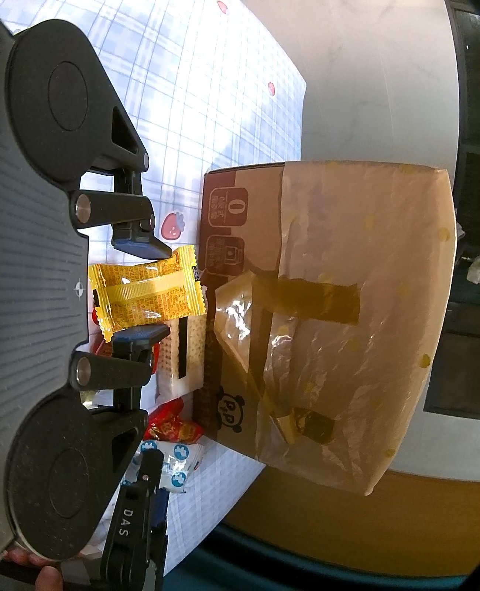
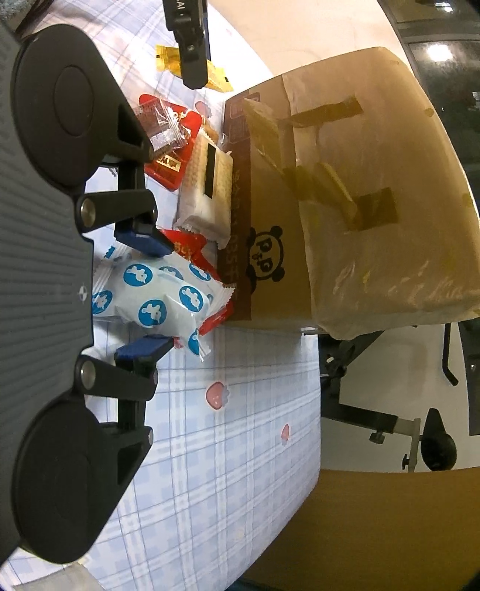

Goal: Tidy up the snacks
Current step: 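Grasp the yellow candy packet with the left tool while the right tool grasps the blue-dotted white packet, then lift both held packets off the table and carry them over the lined box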

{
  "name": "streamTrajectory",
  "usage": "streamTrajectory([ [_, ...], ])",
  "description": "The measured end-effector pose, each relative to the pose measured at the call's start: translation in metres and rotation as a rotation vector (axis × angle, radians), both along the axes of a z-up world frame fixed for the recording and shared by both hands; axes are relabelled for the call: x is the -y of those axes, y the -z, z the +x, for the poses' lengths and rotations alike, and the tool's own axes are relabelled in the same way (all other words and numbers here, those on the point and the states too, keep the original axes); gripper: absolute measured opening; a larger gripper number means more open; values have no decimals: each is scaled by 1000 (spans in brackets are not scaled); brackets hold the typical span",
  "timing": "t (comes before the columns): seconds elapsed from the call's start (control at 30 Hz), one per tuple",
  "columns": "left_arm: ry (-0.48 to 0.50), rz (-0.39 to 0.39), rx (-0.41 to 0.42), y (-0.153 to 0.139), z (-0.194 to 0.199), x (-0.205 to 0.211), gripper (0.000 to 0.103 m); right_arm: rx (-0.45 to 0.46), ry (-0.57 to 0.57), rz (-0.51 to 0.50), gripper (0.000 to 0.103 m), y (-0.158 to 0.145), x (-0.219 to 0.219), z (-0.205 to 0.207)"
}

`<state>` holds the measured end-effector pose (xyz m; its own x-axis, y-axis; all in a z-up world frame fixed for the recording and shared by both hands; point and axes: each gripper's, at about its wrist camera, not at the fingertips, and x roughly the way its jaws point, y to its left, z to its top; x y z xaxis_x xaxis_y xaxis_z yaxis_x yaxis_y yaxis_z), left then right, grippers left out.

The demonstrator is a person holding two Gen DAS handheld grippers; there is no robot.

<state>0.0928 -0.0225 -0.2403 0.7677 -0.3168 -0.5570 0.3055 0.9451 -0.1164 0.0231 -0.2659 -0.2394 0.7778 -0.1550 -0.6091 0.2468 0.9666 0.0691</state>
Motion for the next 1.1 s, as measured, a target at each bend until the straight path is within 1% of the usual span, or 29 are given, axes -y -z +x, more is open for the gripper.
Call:
streamTrajectory([
  [0.23, -6, -11, 19, -8, -3, -2, 40, 20, 26, 6, 48, -7, 4, -7],
  [0.27, -5, -13, 35, -9, -3, -2, 40, 26, 29, 9, 47, -9, 5, -8],
  [0.4, -15, -22, 54, -18, -3, -4, 40, 50, 39, 15, 46, -19, 7, -10],
  [0.47, -19, -28, 63, -23, -2, -5, 40, 64, 42, 10, 43, -25, 6, -11],
  [0.53, -13, -39, 68, -29, -1, -8, 40, 71, 43, 3, 41, -31, 6, -12],
  [0.6, -3, -42, 70, -33, -2, -10, 40, 78, 45, 0, 35, -35, 5, -14],
  [0.67, -1, -31, 75, -35, -4, -10, 40, 77, 42, -4, 32, -37, 5, -15],
  [0.8, -2, -31, 64, -36, -10, -12, 40, 68, 40, -7, 31, -36, 2, -16],
  [0.9, -5, -34, 65, -36, -14, -13, 40, 66, 46, 11, 31, -34, 4, -19],
  [1.1, -11, -44, 60, -33, -15, -15, 40, 38, 98, 53, 32, -30, 16, -22],
])
